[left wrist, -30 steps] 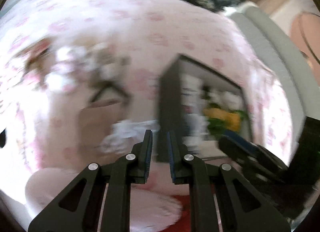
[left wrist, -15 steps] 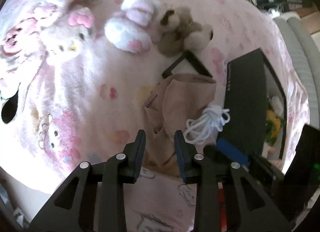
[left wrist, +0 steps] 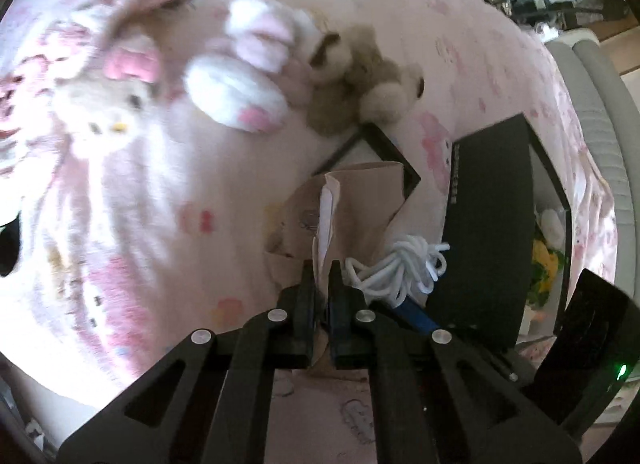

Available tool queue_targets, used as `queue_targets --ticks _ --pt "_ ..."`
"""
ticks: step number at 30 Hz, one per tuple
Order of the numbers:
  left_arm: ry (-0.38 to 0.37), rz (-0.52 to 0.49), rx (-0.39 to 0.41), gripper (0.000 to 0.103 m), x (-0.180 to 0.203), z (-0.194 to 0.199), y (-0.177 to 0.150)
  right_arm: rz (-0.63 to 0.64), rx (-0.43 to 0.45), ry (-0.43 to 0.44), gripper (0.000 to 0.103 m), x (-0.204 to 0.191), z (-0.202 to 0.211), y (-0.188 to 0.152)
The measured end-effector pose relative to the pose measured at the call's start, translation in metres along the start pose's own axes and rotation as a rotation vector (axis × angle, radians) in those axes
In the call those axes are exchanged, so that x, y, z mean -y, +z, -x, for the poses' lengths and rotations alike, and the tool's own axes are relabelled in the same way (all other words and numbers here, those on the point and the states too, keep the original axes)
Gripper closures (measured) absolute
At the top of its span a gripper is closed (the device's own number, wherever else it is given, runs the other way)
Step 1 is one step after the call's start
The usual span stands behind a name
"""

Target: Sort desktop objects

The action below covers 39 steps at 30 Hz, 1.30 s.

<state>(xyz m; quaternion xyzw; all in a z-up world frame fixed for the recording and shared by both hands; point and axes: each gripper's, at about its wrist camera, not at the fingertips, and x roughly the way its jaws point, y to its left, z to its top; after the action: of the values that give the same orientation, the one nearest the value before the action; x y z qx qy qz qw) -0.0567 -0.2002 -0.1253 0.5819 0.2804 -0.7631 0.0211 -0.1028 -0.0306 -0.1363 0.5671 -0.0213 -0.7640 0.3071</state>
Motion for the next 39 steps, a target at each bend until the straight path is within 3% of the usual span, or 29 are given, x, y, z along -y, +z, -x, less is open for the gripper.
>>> queue_targets --ticks 2,8,12,15,16,17,20,21,23,25,31,33,35,39 --pt "0.001 -0.001 0.039 0.100 -0.003 0.010 -0.003 0.034 -0.017 0.052 0.096 -0.004 0.005 0.001" --pt "-0.030 0.033 0.120 0.100 -0.018 0.034 -0.011 0.068 0.008 0.054 0.096 -0.014 0.025 0.001" --pt "0.018 0.018 0.127 0.100 -0.022 0.024 -0.014 0.024 0.002 0.076 0.095 -0.010 0.019 0.003" --pt "-0.044 0.012 0.091 0.100 -0.024 0.014 -0.014 -0.031 -0.031 0.078 0.078 -0.005 -0.001 0.010" --pt "-0.040 0.014 0.092 0.100 -0.024 0.015 -0.014 -0.056 -0.054 0.097 0.064 -0.002 -0.012 0.013" --pt "-0.037 0.019 0.094 0.100 -0.025 0.015 -0.013 -0.065 -0.075 0.104 0.059 -0.001 -0.019 0.015" --pt "-0.039 0.040 0.091 0.100 -0.030 0.014 -0.011 -0.047 -0.140 0.054 0.059 -0.003 -0.040 0.013" --pt "-0.037 0.046 0.090 0.100 -0.032 0.013 -0.010 -0.041 -0.145 0.051 0.060 -0.003 -0.044 0.011" --pt "-0.044 0.053 0.082 0.100 -0.034 0.011 -0.008 -0.041 -0.153 0.068 0.088 -0.003 -0.050 0.005" --pt "-0.049 0.062 0.071 0.100 -0.035 0.009 -0.007 -0.022 -0.124 0.073 0.096 -0.005 -0.046 0.002" --pt "0.010 0.114 0.121 0.100 -0.045 0.016 -0.009 0.075 0.030 -0.029 0.097 -0.015 -0.009 -0.007" --pt "-0.017 0.121 0.111 0.100 -0.047 0.015 -0.009 0.085 0.057 -0.053 0.097 -0.008 -0.004 -0.010" --pt "-0.027 0.126 0.100 0.100 -0.045 0.014 -0.010 0.086 0.032 -0.036 0.097 0.000 -0.007 -0.012" --pt "0.055 0.144 0.139 0.100 -0.044 0.017 -0.005 0.105 0.033 0.024 0.097 -0.007 0.001 -0.012"
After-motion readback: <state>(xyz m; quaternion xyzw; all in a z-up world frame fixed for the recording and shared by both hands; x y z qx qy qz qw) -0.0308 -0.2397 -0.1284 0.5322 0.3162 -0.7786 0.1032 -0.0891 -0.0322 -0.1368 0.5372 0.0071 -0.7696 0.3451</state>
